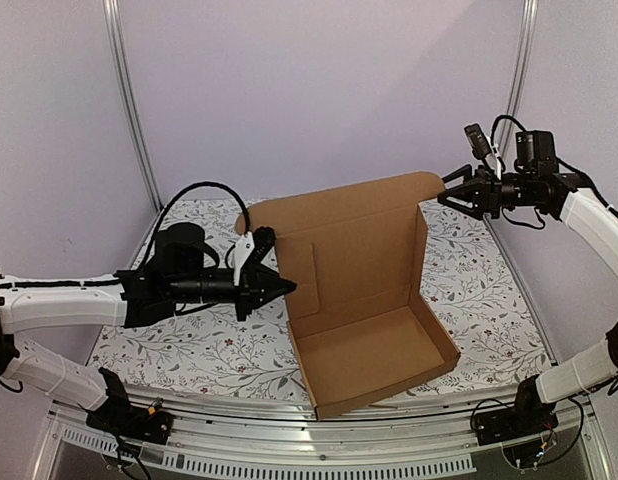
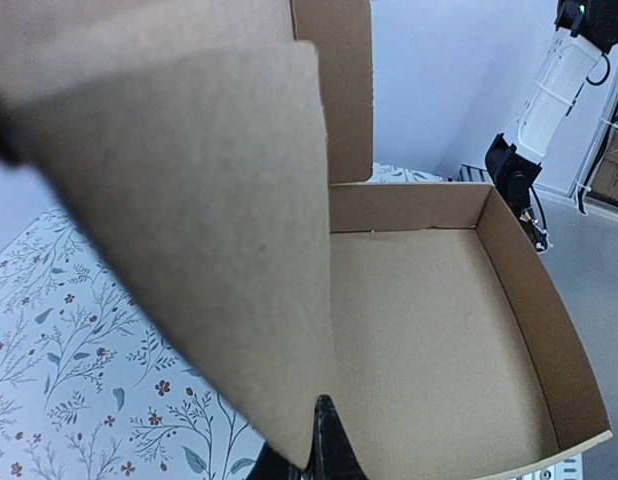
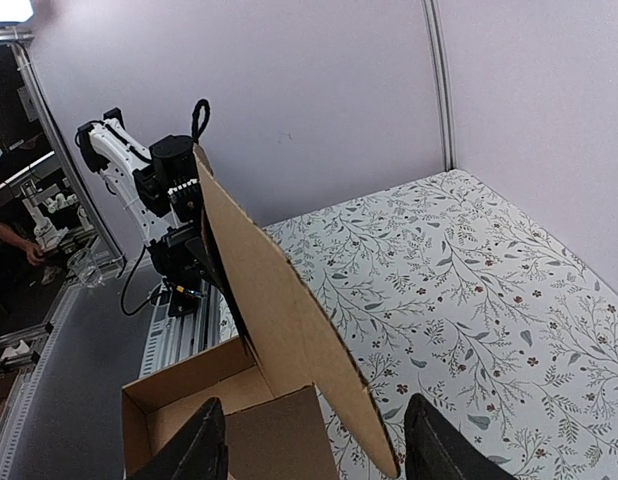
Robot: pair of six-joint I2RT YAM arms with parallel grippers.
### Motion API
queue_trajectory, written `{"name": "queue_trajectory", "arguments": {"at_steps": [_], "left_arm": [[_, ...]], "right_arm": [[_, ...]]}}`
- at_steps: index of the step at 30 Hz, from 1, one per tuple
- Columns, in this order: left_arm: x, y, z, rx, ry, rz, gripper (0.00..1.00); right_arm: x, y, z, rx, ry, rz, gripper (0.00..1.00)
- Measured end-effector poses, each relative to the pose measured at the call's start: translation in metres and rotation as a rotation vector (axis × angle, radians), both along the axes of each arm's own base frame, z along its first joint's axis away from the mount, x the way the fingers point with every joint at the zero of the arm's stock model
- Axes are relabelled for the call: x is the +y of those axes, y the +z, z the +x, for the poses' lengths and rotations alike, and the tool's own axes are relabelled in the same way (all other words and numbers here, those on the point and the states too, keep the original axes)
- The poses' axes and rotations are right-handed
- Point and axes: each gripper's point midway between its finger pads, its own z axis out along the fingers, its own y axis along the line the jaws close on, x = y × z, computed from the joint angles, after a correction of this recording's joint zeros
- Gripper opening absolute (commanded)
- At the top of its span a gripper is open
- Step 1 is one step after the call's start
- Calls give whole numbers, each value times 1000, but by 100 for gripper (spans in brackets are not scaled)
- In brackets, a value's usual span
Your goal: Fold the paper box
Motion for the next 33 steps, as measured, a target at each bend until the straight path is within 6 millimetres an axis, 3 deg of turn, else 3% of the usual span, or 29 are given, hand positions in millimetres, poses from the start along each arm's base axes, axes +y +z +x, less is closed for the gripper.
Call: {"name": "queue_trajectory", "arguments": {"at_steps": [6, 10, 19, 24, 28, 33], "left_arm": [[-1, -6, 1, 8, -2, 18, 0], [-2, -9, 1, 15, -4, 23, 0], [-20, -15, 9, 35, 71, 38, 1], [-47, -17, 9, 44, 145, 46, 44], [-48, -17, 7, 21, 205, 58, 55], [-18, 4, 2, 5, 272, 139, 61]], "right_arm": [[9, -4, -1, -14, -13, -29, 20], [12, -7, 0, -23, -43, -45, 5], [1, -22, 39, -9, -329, -148, 0], [-15, -31, 59, 7, -488, -198, 0], [-20, -38, 63, -12, -519, -228, 1], [-15, -43, 55, -81, -450, -247, 1]]}}
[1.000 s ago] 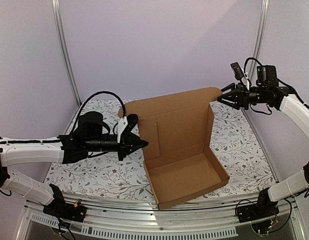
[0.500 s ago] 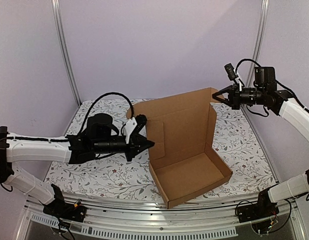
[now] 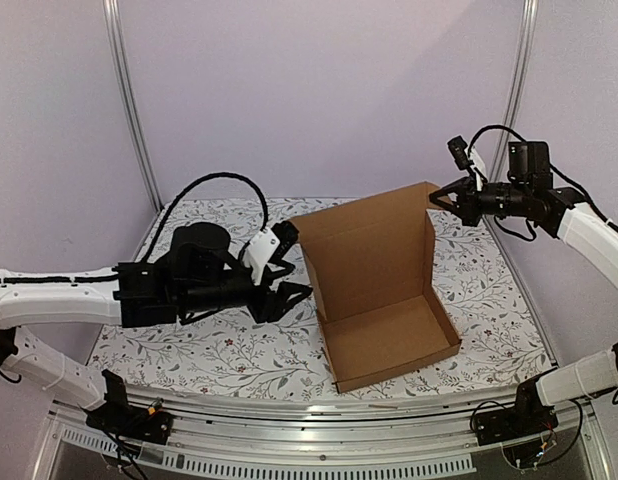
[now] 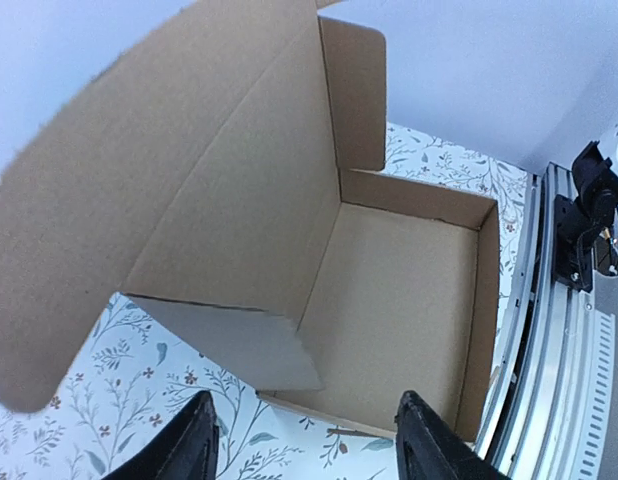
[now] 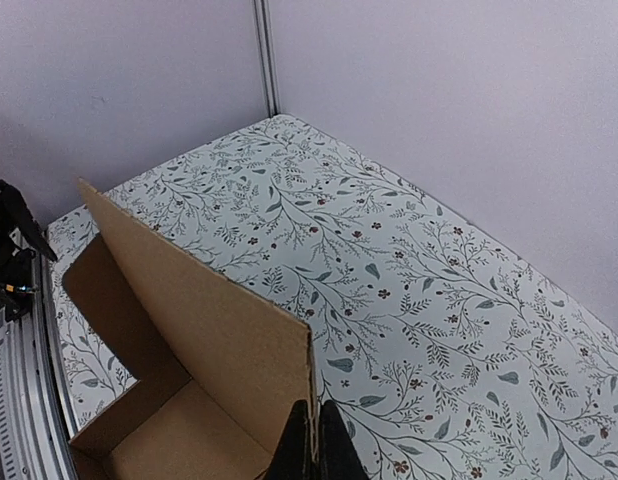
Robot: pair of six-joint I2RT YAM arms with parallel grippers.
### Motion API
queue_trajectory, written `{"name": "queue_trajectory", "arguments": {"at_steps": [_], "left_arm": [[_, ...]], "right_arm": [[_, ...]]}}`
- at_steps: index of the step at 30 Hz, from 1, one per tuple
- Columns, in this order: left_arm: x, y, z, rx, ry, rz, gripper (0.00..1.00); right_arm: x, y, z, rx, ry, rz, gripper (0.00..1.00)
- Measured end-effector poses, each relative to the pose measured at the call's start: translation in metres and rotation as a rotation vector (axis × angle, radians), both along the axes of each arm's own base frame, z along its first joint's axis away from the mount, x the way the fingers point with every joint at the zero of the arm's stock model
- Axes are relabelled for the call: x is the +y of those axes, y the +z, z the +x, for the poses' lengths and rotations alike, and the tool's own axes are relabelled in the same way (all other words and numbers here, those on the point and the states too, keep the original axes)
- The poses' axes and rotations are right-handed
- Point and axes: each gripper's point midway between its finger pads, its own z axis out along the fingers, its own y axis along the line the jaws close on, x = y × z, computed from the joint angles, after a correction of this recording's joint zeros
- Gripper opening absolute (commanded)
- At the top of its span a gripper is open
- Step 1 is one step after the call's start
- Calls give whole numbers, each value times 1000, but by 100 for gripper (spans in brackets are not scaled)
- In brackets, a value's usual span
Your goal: Fold the paper box
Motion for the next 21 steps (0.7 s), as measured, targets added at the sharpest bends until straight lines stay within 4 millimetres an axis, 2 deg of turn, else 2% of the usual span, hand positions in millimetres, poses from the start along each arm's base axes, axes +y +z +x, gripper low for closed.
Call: {"name": "queue_trajectory", "arguments": {"at_steps": [2, 5, 8, 11, 13, 14, 16, 17, 19, 21], "left_arm": [[14, 23, -4, -2, 15, 22, 63], [37, 72, -12, -29, 31, 13, 71], [57, 131, -18, -105, 40, -36, 75], [56, 179, -14, -182, 44, -48, 75], [42, 200, -4, -226, 43, -33, 76], [28, 205, 5, -245, 38, -3, 76], [6, 200, 18, -264, 26, 58, 77], [-6, 190, 26, -264, 17, 104, 77], [-28, 153, 40, -248, -16, 227, 77], [-39, 117, 49, -219, -52, 334, 77]], "right_arm": [[4, 1, -4, -20, 38, 2, 1], [8, 4, -8, -42, 81, 13, 2], [12, 4, -11, -52, 112, 28, 2], [15, 6, -13, -64, 133, 39, 2], [18, 7, -16, -67, 154, 48, 2], [20, 8, -17, -68, 165, 51, 3], [24, 6, -21, -64, 188, 57, 3], [26, 5, -24, -61, 202, 61, 3], [29, 3, -29, -53, 228, 70, 3], [32, 1, -34, -45, 255, 79, 3]]}}
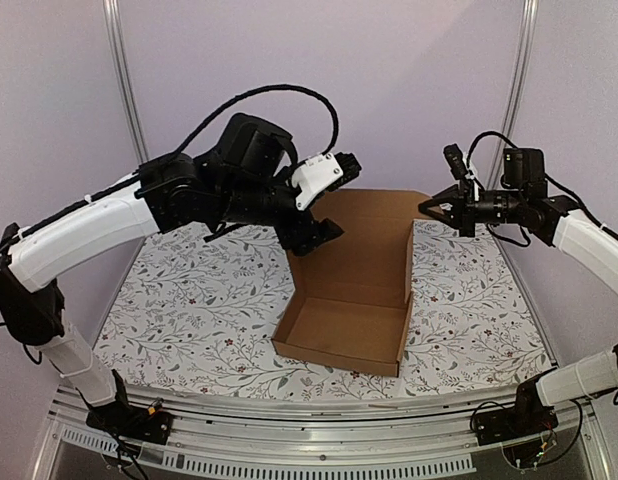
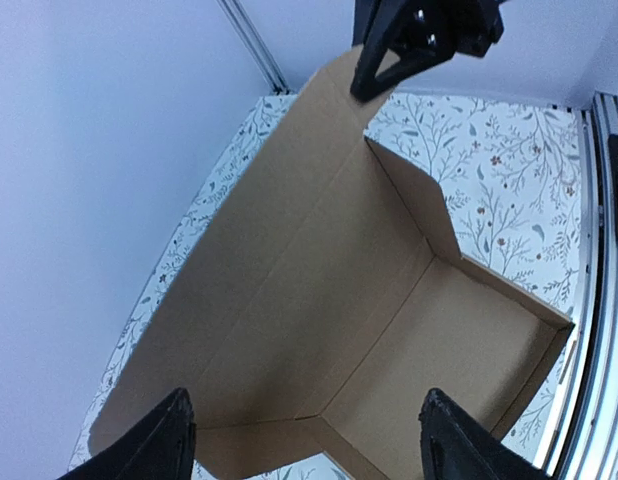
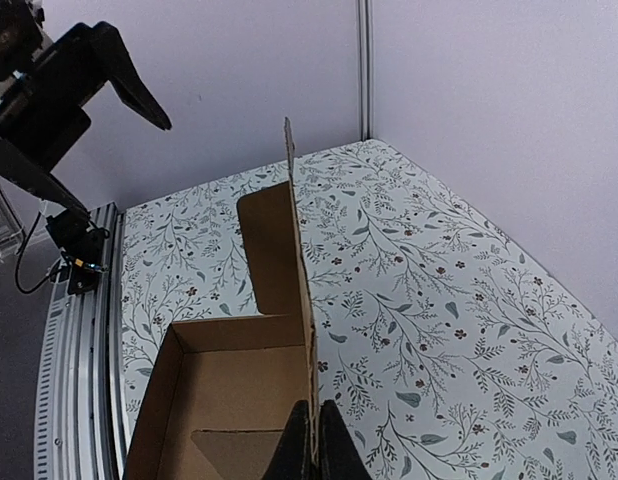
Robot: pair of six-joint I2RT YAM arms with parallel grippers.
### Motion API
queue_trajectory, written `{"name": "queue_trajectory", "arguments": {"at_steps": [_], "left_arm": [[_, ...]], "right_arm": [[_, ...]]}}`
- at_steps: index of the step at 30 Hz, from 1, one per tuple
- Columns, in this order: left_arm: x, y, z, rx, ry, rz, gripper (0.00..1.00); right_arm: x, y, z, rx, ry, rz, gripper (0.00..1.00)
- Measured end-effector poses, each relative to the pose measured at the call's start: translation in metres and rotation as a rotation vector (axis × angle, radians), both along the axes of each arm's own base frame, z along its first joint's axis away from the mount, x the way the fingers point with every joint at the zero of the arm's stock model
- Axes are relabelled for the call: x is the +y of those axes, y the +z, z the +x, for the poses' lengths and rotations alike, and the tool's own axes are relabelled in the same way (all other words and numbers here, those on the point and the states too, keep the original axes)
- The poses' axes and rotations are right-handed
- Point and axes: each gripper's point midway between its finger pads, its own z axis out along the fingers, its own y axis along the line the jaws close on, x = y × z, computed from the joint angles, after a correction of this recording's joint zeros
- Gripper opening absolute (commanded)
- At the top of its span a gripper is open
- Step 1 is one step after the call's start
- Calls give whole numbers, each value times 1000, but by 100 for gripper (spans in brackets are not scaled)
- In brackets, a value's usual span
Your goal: Fold the paper box
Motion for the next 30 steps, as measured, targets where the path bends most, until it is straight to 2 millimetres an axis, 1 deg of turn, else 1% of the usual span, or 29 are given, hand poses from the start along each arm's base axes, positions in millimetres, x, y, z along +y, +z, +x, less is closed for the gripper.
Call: {"name": "queue_trajectory", "arguments": {"at_steps": [2, 3, 5, 7, 9, 13, 17, 19, 21, 24, 26, 28, 29, 30], "left_arm": [[-3, -22, 6, 22, -13, 69, 77], [-3, -28, 9, 29, -19, 91, 77], [-2, -30, 14, 26, -25, 111, 76], [0, -24, 18, 12, -32, 111, 75], [-1, -13, 20, -8, -44, 100, 74], [-4, 5, 18, -44, -81, 78, 73], [-2, 10, 18, -64, -100, 92, 70], [-1, 11, 22, -65, -101, 98, 65], [0, 7, 29, -59, -98, 109, 59], [-1, -11, 42, -41, -94, 147, 50], [-5, -28, 48, -24, -100, 183, 44], [-10, -45, 50, -4, -115, 214, 36], [-11, -49, 51, 1, -121, 223, 29], [-14, -50, 52, -4, -127, 221, 21]], "right_arm": [[2, -2, -4, 4, 19, 5, 4], [2, -2, -7, 4, 32, 8, 4], [4, -1, -13, -1, 57, 15, 4], [5, 2, -18, -8, 77, 23, 4], [6, 5, -22, -15, 94, 30, 4], [8, 8, -28, -30, 123, 37, 4], [10, 10, -36, -33, 166, 50, 5], [12, 11, -39, -31, 181, 56, 5], [13, 11, -41, -30, 193, 60, 5], [15, 12, -44, -29, 208, 64, 5], [15, 12, -45, -28, 213, 66, 5], [16, 12, -45, -28, 217, 68, 5], [16, 12, -45, -26, 217, 68, 5], [16, 12, -45, -25, 216, 67, 5]]}}
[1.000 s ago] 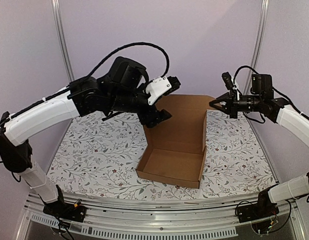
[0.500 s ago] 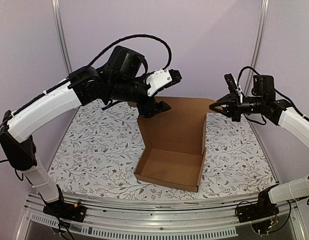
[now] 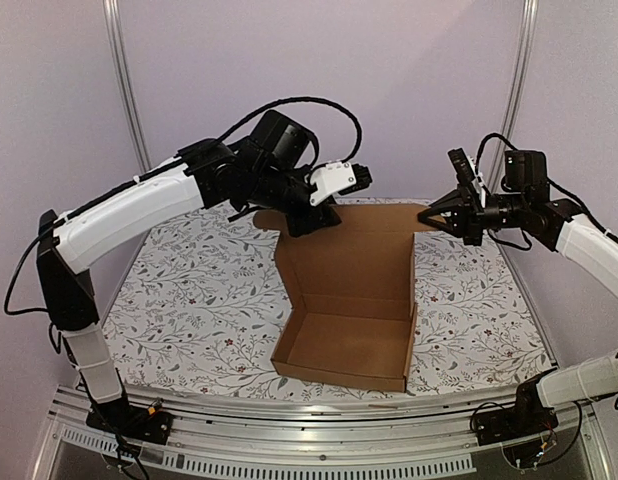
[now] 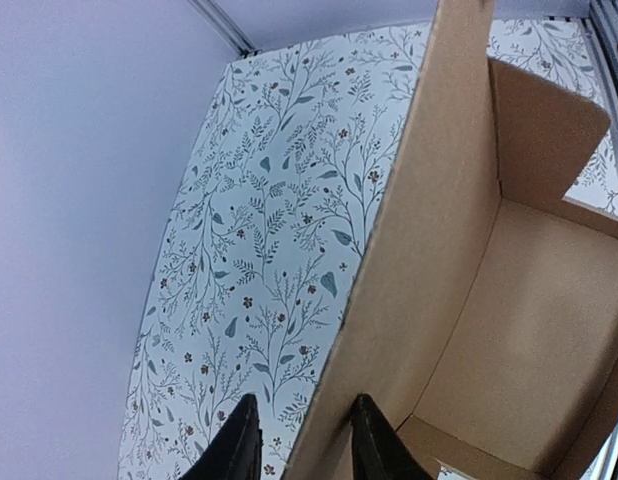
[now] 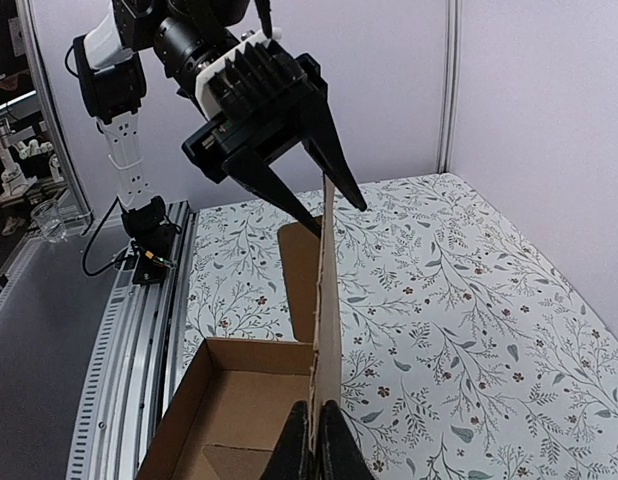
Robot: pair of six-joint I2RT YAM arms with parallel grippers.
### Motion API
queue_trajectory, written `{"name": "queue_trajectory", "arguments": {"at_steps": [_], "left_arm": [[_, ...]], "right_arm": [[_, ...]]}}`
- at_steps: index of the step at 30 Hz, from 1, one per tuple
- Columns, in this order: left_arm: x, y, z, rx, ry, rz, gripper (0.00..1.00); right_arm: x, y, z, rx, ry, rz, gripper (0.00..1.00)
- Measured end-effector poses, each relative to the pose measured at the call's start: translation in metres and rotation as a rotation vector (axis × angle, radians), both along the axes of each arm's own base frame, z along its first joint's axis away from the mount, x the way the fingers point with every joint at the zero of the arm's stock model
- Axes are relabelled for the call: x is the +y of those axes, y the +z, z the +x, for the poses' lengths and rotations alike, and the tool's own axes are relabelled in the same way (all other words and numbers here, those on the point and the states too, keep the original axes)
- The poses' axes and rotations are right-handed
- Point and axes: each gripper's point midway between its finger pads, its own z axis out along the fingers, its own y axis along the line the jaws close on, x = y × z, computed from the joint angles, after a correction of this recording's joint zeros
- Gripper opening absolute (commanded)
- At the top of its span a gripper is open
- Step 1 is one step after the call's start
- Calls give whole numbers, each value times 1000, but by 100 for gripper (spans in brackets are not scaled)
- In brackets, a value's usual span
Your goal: Fold the paper box
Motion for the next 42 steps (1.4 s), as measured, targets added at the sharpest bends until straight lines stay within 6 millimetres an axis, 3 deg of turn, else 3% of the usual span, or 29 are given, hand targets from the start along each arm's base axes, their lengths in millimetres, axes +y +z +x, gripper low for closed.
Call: {"name": "queue_trajectory", "arguments": {"at_steps": [2, 5, 10, 13, 20, 23, 27, 31, 36, 42], "left_arm": [[-1, 2, -1, 10, -11, -10, 1], [-1, 1, -10, 44, -53, -9, 0], [-2, -2, -20, 82, -92, -19, 0], [-2, -4, -25, 98, -108, -21, 0], [1, -6, -31, 111, -127, -13, 0], [3, -2, -35, 109, -140, -17, 0], [4, 0, -38, 115, -152, -20, 0], [5, 1, -40, 119, -156, -22, 0], [4, 1, -40, 120, -159, -23, 0], [4, 1, -41, 124, -164, -27, 0]], "right_arm": [[0, -1, 1, 0, -8, -3, 5], [-3, -3, 10, -10, -59, -23, 5], [-4, -4, 15, 0, -83, -19, 29], [-6, -1, 10, 41, -57, -3, 35], [-47, 64, 17, -18, -60, 78, 45], [-55, 74, 20, -49, -83, 75, 46], [-56, 65, 27, -64, -122, 16, 47], [-55, 42, 31, -76, -134, -87, 48], [-37, 12, 6, -79, -37, -198, 48], [-23, 2, -18, -108, 47, -250, 47]]}}
